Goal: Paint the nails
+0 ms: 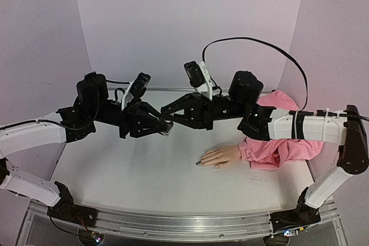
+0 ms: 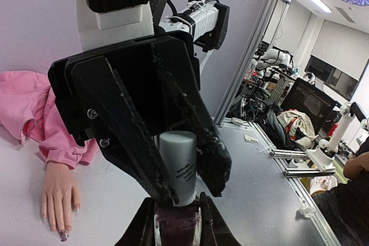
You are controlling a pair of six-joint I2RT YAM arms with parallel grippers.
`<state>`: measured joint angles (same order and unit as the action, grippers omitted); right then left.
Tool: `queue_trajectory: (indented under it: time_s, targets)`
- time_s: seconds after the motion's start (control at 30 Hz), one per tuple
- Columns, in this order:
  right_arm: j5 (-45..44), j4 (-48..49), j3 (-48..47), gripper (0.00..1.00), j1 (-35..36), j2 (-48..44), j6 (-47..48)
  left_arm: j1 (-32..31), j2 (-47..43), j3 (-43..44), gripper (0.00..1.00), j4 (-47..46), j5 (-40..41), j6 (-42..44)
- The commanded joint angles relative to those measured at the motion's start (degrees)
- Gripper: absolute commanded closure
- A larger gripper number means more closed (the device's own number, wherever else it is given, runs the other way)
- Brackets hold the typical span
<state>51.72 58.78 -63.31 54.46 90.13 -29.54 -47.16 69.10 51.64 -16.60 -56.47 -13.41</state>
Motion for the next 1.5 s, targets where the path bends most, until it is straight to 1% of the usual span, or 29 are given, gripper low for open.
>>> queue_trajectory:
  time_s: [0.0,0.03,0.1,0.2,0.27,0.3,0.33,0.37,0.4,0.47,0.53,0.57,0.63,0.73,0.8,0.87,0.93,1.03,1.07,1.1,1.13,1.2,1.23,1.33,1.4,1.47]
  targets:
    - [1.28,5.52,-3.14,0.83,0.55,0.27,-0.49,-0.04,-0.29,2.55,1.0,-3.44,-1.0,0.04]
    - [1.21,5.61,-3.14,0.87,0.62,0.21,-0.59,-0.04,-0.39,2.44,1.0,-3.44,-0.97,0.11]
    - [0.75,5.56,-3.14,0.99,0.67,0.1,-0.76,-0.04,-0.51,2.19,1.0,-3.44,-0.54,0.29]
    - [-0.6,5.43,-2.68,1.0,0.88,-0.04,-0.79,-0.04,-1.56,1.15,1.0,-3.44,2.2,1.46]
    - [-2.96,4.3,-2.36,1.0,1.2,0.14,-0.52,-0.04,-3.11,-0.33,1.0,-3.46,7.98,3.38]
    - [-5.06,2.99,-2.54,1.0,1.4,0.26,0.04,-0.04,-4.16,-1.37,1.0,-3.52,12.73,4.44]
    - [-8.04,0.4,-2.85,1.0,1.74,0.18,1.11,-0.11,-5.49,-2.66,1.0,-3.5,19.79,5.58]
    - [-13.14,-3.3,-3.43,1.0,2.54,-0.04,2.65,-0.24,-6.89,-4.71,1.0,-3.51,27.24,6.86]
    - [-19.98,-7.51,-4.13,1.0,3.56,-0.41,4.68,-0.86,-8.25,-6.03,1.0,-3.4,36.78,8.57]
    - [-39.47,-15.7,-5.9,1.0,7.33,-1.11,7.9,-3.1,-10.66,-8.47,1.0,-3.04,55.9,12.73]
    - [-58.29,-21.21,-8.11,1.0,11.84,-0.91,9.5,-5.34,-11.44,-9.36,1.0,-2.75,70.95,17.53]
    - [-64.85,-23.03,-9.34,1.0,13.46,-0.28,9.32,-6.14,-11.35,-9.43,1.0,-2.62,74.17,19.04]
    - [-72.73,-27.13,-12.86,1.0,15.71,1.57,7.68,-7.06,-10.59,-9.58,1.0,-2.49,77.6,20.76]
    - [-78.74,-28.96,-16.46,1.0,18.61,4.26,6.7,-7.74,-8.94,-9.84,1.0,-2.31,80.86,21.95]
    - [-80.75,-29.15,-18.69,1.0,20.12,6.18,6.12,-7.96,-8.09,-10.18,1.0,-2.22,82.88,22.21]
    - [-81.27,-30.05,-21.0,1.0,20.8,8.12,5.17,-8.04,-7.61,-10.49,1.0,-2.21,83.7,22.37]
    - [-79.87,-30.76,-22.97,1.0,20.9,9.7,4.57,-8.12,-7.46,-10.54,1.0,-2.06,83.45,22.69]
    - [-75.55,-30.98,-23.34,1.0,20.21,9.66,6.82,-8.13,-8.5,-10.74,1.0,-1.59,78.41,23.18]
    - [-72.9,-30.93,-22.69,0.95,19.18,8.59,7.69,-8.13,-9.08,-10.89,1.0,-1.44,75.94,23.23]
    - [-70.3,-30.92,-21.87,0.78,18.2,7.32,9.0,-8.08,-9.74,-10.94,1.0,-1.3,72.91,23.14]
    - [-67.77,-30.88,-20.96,0.64,17.36,5.42,10.8,-8.12,-10.06,-10.82,1.0,-1.16,69.74,23.09]
    - [-62.63,-31.16,-18.84,0.5,15.74,1.88,14.17,-8.09,-10.62,-10.55,1.0,-0.63,62.48,22.81]
    - [-59.2,-31.56,-17.67,0.45,14.65,-0.11,14.95,-8.05,-10.69,-10.4,1.0,-0.41,59.75,22.3]
    - [-45.36,-31.61,-13.26,0.33,9.73,-5.92,13.9,-7.91,-10.78,-9.86,1.0,0.05,52.0,20.68]
    - [-36.91,-31.18,-10.81,0.26,6.48,-8.32,12.58,-7.27,-11.25,-9.36,1.0,0.08,44.8,18.74]
    - [-28.24,-31.15,-9.56,0.22,4.72,-9.19,13.15,-5.43,-11.34,-8.23,1.0,-0.05,35.7,15.2]
